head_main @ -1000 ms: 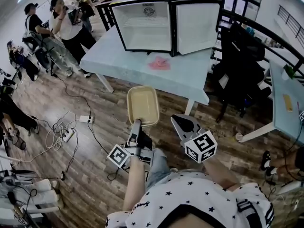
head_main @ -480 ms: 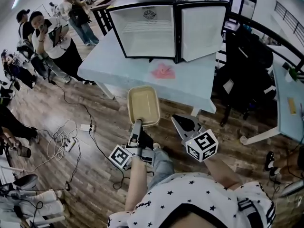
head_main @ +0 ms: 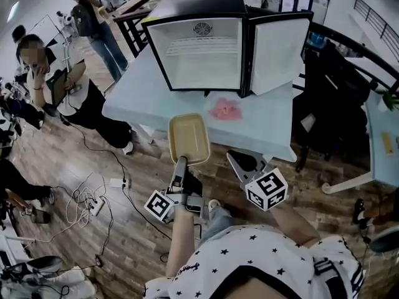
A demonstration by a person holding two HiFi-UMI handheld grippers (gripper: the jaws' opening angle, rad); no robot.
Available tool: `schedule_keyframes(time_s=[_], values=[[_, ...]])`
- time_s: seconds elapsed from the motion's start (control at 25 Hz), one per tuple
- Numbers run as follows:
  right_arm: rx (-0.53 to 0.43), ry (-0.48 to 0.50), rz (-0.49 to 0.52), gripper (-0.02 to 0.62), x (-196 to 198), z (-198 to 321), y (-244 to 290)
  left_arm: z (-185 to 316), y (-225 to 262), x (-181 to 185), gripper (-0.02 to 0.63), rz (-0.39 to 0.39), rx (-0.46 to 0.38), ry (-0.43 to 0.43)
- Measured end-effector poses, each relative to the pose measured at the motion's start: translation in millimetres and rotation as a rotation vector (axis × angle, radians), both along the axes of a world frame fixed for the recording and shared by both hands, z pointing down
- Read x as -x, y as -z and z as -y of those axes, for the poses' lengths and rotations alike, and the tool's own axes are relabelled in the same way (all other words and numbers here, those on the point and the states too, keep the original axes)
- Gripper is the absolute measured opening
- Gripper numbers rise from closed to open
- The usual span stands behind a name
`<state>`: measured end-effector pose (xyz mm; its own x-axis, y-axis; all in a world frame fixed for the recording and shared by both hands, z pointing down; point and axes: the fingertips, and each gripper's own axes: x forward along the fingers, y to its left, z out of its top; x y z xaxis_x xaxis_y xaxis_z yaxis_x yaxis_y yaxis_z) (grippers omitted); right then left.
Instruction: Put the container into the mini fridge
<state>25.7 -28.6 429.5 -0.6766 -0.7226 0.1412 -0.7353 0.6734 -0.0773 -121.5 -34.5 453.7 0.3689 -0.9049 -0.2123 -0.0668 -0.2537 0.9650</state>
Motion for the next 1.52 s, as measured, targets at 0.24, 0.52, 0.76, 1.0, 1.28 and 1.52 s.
schedule_keyframes(time_s=[0.24,0.52,0.76,1.0,1.28,1.52], values=[[-0.014,-0.025,-0.016,0.021,25,44,8,52,7,30,0.23,-0.002,-0.011,-0.019],[-0.033,-0.066,-0.013,0.021,44,95,9,109,6,48,0.23,-0.003,-0.015,-0.062],[-0.042,-0.103,-0.011,0.021,60,127,9,148,3,62,0.23,-0.018,-0.009,-0.097],[-0.04,-0.138,-0.024,0.021,65,146,8,176,5,65,0.23,-0.032,0.001,-0.131],[-0.024,-0.183,-0.03,0.021,54,159,1,207,4,53,0.23,-0.059,0.013,-0.171],[-0.018,-0.197,-0.021,0.021,43,185,-4,236,10,37,0.23,-0.064,0.005,-0.2]])
